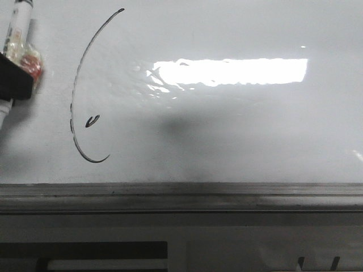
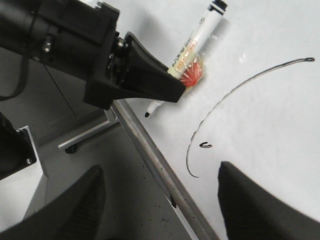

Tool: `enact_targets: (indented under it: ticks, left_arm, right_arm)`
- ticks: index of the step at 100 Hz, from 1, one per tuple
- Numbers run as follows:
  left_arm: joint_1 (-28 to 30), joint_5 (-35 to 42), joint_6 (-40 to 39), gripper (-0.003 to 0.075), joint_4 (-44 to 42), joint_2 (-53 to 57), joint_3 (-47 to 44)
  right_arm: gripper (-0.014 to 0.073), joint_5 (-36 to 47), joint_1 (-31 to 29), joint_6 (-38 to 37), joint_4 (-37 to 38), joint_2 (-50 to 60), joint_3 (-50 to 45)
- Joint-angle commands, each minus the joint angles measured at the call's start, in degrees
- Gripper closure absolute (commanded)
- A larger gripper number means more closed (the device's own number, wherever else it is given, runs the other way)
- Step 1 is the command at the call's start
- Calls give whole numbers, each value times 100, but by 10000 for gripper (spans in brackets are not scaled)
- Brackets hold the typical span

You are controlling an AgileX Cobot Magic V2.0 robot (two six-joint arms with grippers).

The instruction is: Write number 6 on whiteboard

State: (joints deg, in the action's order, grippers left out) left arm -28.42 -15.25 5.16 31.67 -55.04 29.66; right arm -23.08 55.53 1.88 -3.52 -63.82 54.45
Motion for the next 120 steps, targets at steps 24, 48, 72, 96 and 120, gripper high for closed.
enact_targets:
  ticks: [24, 48, 72, 96, 120]
  left_arm:
    - [91, 213, 12, 741, 323, -344, 361]
    - [91, 85, 12, 552, 323, -333, 361]
    - [91, 17, 12, 260, 470, -308, 361]
    - [132, -155, 12, 262, 207, 324, 361]
    - [173, -310, 12, 671, -311, 1992, 361]
  right_arm:
    - [179, 183, -31, 18, -14, 169, 210]
    - [179, 183, -31, 18, -14, 169, 210]
    - [179, 194, -31, 18, -14, 169, 210]
    - [386, 196, -31, 18, 253, 322, 210]
    - [645, 937, -31, 18, 444, 1046, -268]
